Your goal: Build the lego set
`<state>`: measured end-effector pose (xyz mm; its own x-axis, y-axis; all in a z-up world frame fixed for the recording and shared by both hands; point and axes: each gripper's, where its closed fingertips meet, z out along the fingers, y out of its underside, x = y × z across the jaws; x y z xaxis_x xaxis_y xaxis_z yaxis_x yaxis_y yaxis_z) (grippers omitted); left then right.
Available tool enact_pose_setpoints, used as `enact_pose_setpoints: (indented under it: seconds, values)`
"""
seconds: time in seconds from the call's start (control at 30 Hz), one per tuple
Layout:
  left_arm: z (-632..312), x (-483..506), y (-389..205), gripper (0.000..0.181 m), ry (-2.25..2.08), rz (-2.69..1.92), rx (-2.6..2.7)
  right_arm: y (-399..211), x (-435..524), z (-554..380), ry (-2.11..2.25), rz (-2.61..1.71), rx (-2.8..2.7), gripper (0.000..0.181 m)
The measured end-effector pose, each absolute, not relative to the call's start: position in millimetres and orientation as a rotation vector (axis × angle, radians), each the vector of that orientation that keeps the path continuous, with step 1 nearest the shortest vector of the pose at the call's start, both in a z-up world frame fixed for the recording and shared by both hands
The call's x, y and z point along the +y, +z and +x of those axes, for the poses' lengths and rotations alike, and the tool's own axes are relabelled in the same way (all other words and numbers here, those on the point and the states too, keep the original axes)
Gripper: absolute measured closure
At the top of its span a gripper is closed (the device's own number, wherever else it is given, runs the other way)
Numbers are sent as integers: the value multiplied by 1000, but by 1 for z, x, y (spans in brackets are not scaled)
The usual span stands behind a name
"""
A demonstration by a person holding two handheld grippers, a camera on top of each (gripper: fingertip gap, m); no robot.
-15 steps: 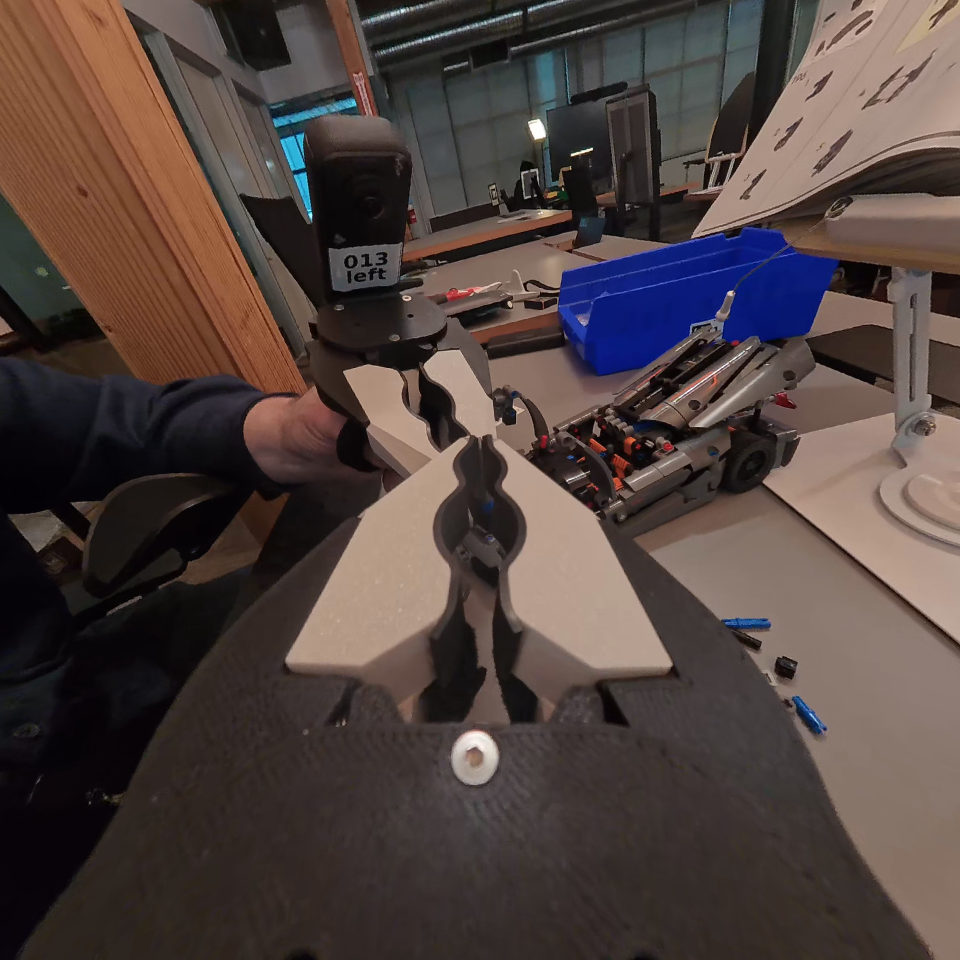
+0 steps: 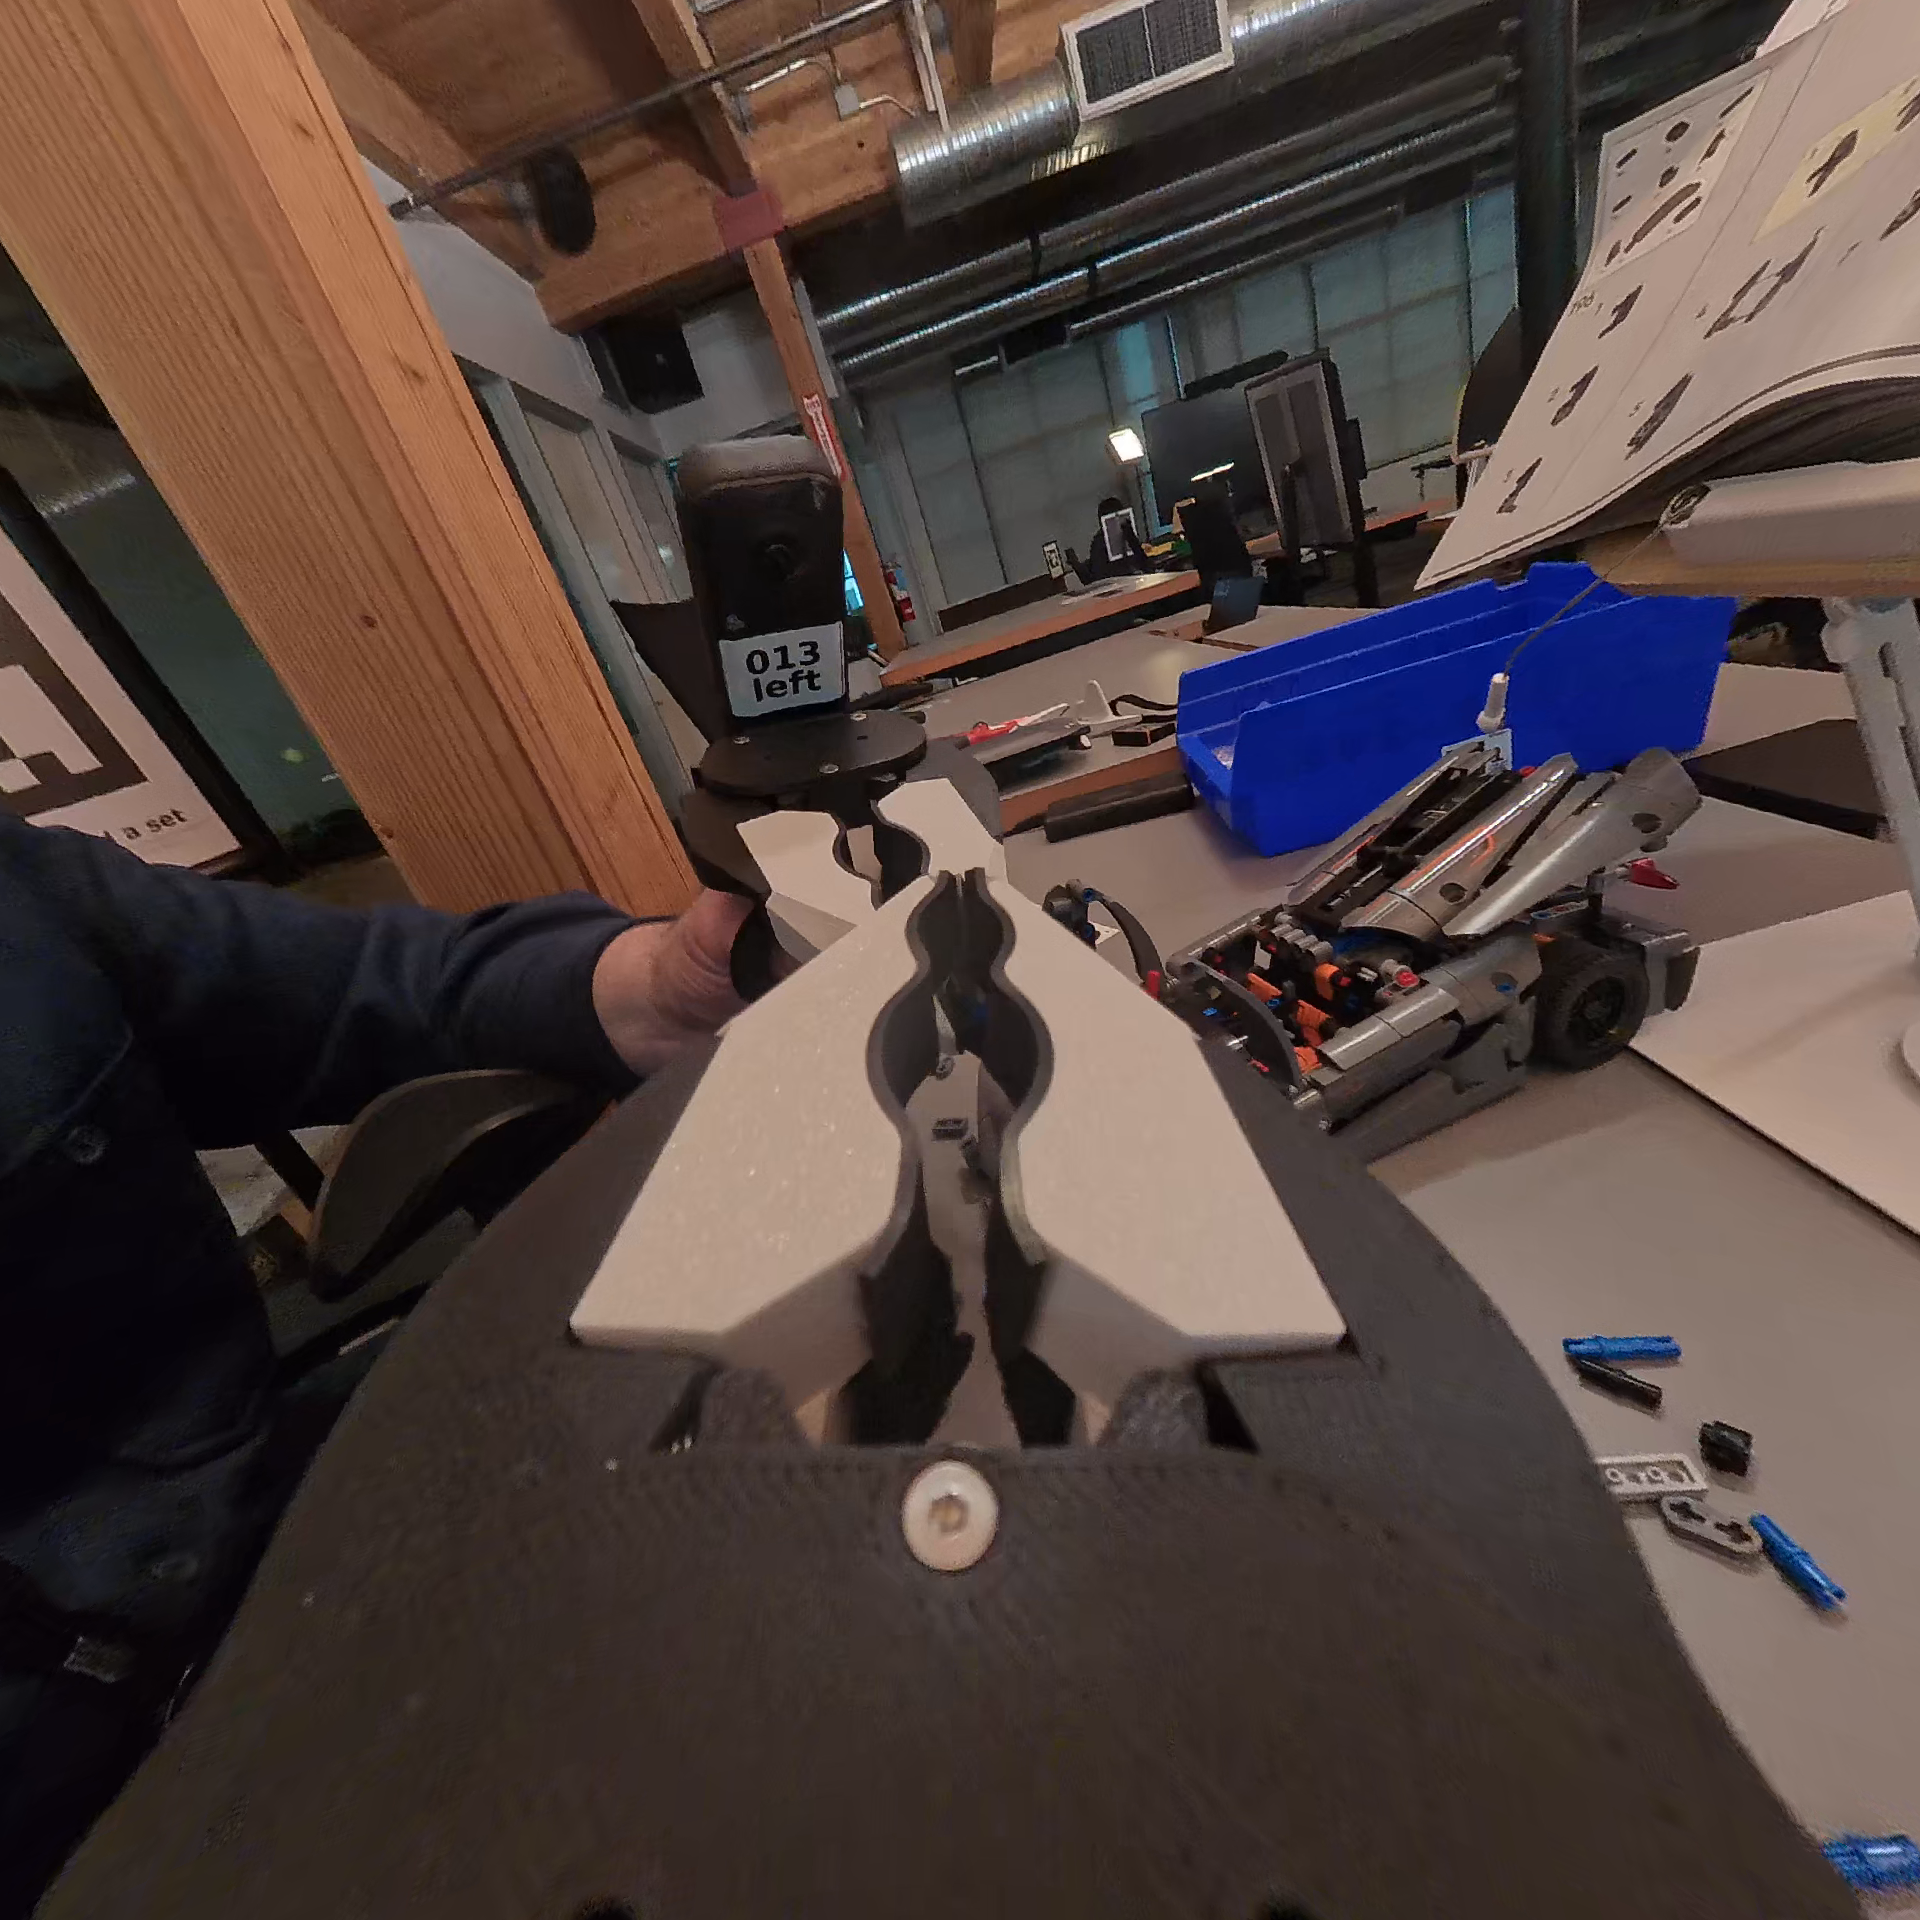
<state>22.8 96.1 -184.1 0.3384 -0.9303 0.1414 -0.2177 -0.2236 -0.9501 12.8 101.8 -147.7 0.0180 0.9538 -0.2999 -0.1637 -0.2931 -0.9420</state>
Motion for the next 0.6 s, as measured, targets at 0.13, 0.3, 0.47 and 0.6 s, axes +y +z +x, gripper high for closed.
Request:
enact_pose_setpoints:
  seconds: [0.13, 0.3, 0.47, 0.6]
  values:
    - [23, 96, -182, 178, -937, -1663, 1048, -146, 102, 13, 1489, -1319, -883, 181]
    - [23, 95, -181, 178, -913, -1650, 1059, -146, 102, 13, 1524, -1325, -866, 181]
    - [23, 95, -178, 178, -918, -1640, 1052, -144, 103, 15, 1556, -1310, -844, 181]
    - [23, 93, -170, 178, -988, -1612, 1021, -136, 98, 16, 1552, -1242, -850, 181]
